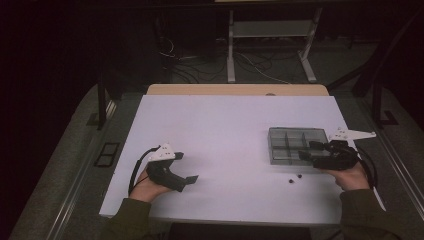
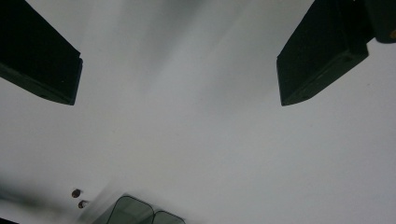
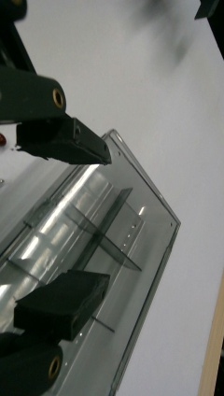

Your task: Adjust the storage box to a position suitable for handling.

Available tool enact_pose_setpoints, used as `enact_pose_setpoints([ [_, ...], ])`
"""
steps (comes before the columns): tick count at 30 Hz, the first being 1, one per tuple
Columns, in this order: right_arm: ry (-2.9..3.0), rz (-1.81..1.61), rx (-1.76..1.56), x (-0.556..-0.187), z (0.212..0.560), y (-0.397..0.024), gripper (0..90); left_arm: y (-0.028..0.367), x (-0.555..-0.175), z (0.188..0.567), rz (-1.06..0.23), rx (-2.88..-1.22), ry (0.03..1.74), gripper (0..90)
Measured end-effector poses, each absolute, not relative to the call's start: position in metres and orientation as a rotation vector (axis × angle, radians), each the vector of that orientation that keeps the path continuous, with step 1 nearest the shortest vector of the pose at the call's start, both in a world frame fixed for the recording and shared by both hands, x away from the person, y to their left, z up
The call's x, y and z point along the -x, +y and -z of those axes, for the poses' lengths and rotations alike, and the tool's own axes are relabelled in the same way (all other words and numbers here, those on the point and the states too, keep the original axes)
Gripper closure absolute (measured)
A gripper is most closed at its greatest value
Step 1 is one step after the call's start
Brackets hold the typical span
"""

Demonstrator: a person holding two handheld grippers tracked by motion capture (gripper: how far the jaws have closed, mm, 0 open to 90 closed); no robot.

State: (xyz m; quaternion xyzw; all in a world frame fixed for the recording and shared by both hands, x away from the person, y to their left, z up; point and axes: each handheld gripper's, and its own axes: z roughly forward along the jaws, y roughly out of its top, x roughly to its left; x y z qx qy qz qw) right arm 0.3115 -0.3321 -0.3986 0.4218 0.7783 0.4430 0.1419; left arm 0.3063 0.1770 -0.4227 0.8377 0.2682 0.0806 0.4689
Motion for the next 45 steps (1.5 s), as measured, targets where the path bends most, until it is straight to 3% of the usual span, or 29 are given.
enact_pose_setpoints([
  [7, 2.231, -1.257, -1.235, -0.32, 0.397, -0.339, 48.0, 0.175, -0.305, 0.423, -0.201, -2.061, 0.653, 0.0],
  [13, 2.204, -1.234, -1.248, -0.33, 0.397, -0.347, 63.4, 0.175, -0.306, 0.423, -0.195, -2.057, 0.652, 0.0],
  [28, 2.155, -1.167, -1.297, -0.349, 0.402, -0.369, 87.4, 0.173, -0.305, 0.423, -0.186, -2.05, 0.642, 0.0],
  [45, 2.081, -1.105, -1.412, -0.357, 0.409, -0.401, 89.0, 0.172, -0.304, 0.423, -0.193, -2.066, 0.634, 0.0],
])
